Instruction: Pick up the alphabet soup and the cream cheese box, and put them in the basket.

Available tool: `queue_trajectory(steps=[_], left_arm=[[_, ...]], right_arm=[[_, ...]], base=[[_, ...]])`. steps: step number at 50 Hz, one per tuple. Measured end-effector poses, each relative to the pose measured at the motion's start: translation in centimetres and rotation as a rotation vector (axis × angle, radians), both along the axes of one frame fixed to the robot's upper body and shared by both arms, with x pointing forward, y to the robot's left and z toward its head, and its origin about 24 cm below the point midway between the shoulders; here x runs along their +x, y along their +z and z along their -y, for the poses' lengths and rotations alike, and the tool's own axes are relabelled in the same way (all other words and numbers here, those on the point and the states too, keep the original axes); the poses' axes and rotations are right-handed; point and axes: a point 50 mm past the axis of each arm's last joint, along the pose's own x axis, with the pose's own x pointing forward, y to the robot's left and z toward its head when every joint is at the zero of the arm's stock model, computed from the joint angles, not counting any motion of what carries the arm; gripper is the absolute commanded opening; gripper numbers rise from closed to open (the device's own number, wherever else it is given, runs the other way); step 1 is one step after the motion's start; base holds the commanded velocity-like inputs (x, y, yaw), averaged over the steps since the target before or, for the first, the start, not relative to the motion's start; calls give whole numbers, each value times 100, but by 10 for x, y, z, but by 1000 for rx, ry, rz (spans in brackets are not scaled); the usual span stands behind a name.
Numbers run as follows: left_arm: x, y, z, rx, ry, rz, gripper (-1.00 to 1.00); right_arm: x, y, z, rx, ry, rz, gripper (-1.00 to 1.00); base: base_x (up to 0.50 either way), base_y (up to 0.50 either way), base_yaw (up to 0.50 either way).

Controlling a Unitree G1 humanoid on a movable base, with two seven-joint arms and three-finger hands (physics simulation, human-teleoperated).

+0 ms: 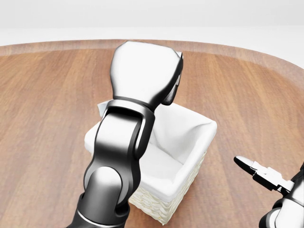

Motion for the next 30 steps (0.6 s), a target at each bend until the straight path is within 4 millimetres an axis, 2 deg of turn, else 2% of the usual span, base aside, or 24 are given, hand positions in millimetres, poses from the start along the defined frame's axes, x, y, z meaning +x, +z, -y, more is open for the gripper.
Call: queue_trajectory(steps=[12, 30], left_arm=[[9, -26, 18, -22, -72, -47, -100], [20, -56, 26, -90, -132, -105, -100]], right_arm=[[0, 0, 0, -1, 2, 0, 100], [-1, 0, 0, -4, 4, 1, 100]], base=[[0, 0, 0], [0, 0, 0]])
